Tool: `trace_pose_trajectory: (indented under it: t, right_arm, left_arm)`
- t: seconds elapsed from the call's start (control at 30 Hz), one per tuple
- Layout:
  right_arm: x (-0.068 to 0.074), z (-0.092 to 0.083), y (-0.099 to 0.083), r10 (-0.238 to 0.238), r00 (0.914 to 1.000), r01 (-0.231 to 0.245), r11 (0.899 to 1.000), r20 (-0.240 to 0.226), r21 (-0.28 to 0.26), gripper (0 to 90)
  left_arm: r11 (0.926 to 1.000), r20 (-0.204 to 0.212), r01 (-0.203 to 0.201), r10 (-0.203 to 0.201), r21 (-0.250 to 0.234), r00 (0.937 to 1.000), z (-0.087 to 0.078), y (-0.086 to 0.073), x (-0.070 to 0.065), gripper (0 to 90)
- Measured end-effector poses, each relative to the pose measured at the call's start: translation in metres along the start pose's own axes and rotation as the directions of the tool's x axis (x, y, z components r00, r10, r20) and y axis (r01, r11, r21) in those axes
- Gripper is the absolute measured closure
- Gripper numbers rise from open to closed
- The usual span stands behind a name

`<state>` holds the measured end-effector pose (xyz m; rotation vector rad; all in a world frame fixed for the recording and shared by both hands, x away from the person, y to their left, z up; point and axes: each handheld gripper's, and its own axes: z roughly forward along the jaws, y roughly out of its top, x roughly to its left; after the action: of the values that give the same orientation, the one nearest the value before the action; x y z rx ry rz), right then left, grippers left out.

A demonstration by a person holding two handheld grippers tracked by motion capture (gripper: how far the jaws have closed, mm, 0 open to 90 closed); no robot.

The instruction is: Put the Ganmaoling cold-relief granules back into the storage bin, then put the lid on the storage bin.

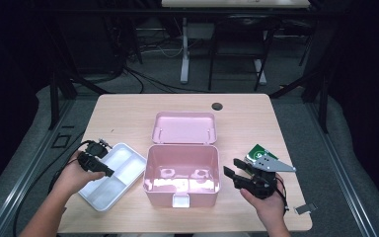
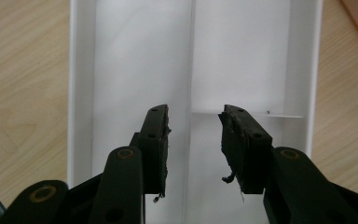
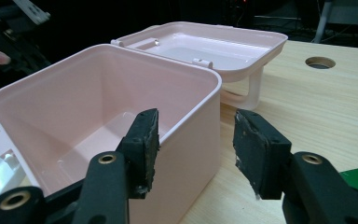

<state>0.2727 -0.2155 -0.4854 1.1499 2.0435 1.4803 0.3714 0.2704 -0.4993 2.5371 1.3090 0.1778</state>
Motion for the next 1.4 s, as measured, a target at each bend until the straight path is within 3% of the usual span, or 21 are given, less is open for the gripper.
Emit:
trace_pose_trajectory:
  t: [0.17,0.23,0.27,0.3,0.4,0.43,0.53,0.6,0.63,0.77,0.83,1.0,1.07,1.2,1.4]
  right_arm:
    - [-0.002,0.002,0.000,-0.007,0.9999,0.007,0.999,-0.011,0.031,50.1]
    - [-0.003,0.004,0.000,-0.021,0.9993,0.023,0.997,-0.030,0.078,50.1]
    - [-0.002,0.004,0.000,-0.028,0.9994,0.030,0.996,-0.023,0.081,50.1]
    - [-0.002,0.005,0.000,-0.040,0.9990,0.042,0.995,-0.022,0.092,50.1]
    - [-0.001,0.005,0.002,-0.058,0.9981,0.060,0.994,-0.021,0.096,49.3]
    - [0.000,0.005,0.004,-0.080,0.9968,0.080,0.992,0.000,0.100,47.4]
    - [-0.002,0.007,0.006,-0.093,0.9956,0.093,0.989,-0.004,0.113,47.4]
    - [-0.004,0.008,0.008,-0.102,0.9947,0.102,0.986,-0.007,0.132,47.3]
    - [-0.005,0.009,0.008,-0.106,0.9943,0.104,0.985,0.005,0.140,47.2]
    - [-0.015,0.009,0.012,-0.086,0.9957,0.079,0.983,0.034,0.163,44.9]
    - [-0.019,0.009,0.014,-0.080,0.9967,0.077,0.983,0.013,0.166,45.1]
    - [-0.023,0.009,0.021,-0.083,0.9958,0.075,0.980,0.038,0.185,44.0]
    - [-0.024,0.010,0.024,-0.083,0.9957,0.073,0.976,0.041,0.206,43.6]
    - [-0.024,0.012,0.028,-0.134,0.9894,0.116,0.960,0.054,0.254,40.3]
    - [-0.025,0.014,0.035,-0.179,0.9819,0.153,0.942,0.062,0.297,36.9]
  left_arm:
    - [0.9936,0.027,0.011,-0.008,-0.113,0.9996,-0.019,-0.006,-0.004,58.7]
    - [0.9855,0.057,0.031,-0.022,-0.167,0.9982,-0.028,-0.008,-0.006,58.7]
    - [0.9770,0.067,0.051,-0.038,-0.207,0.9971,-0.031,-0.009,-0.007,59.1]
    - [0.9731,0.074,0.053,-0.037,-0.224,0.9965,-0.034,-0.008,-0.008,59.1]
    - [0.9677,0.081,0.049,-0.029,-0.247,0.9963,-0.038,-0.006,-0.014,59.1]
    - [0.9664,0.076,0.048,-0.029,-0.252,0.9967,-0.039,-0.004,-0.015,58.8]
    - [0.9609,0.074,0.045,-0.026,-0.273,0.9969,-0.040,0.000,-0.019,58.2]
    - [0.9639,0.052,0.027,-0.013,-0.265,0.9985,-0.041,0.002,-0.020,57.6]
    - [0.9615,0.041,0.027,-0.016,-0.274,0.9990,-0.041,0.002,-0.021,57.5]
    - [0.9596,0.051,0.006,0.009,-0.281,0.9987,-0.040,0.000,-0.027,54.8]
    - [0.9576,0.051,0.001,0.014,-0.288,0.9986,-0.041,-0.001,-0.028,54.0]
    - [0.9514,0.058,-0.003,0.022,-0.308,0.9981,-0.044,-0.004,-0.032,53.2]
    - [0.9507,0.059,-0.008,0.028,-0.310,0.9979,-0.045,-0.005,-0.033,52.5]
    - [0.9466,0.064,-0.002,0.024,-0.322,0.9976,-0.047,-0.006,-0.033,51.9]
    - [0.9482,0.065,-0.001,0.023,-0.318,0.9976,-0.046,-0.007,-0.034,51.7]
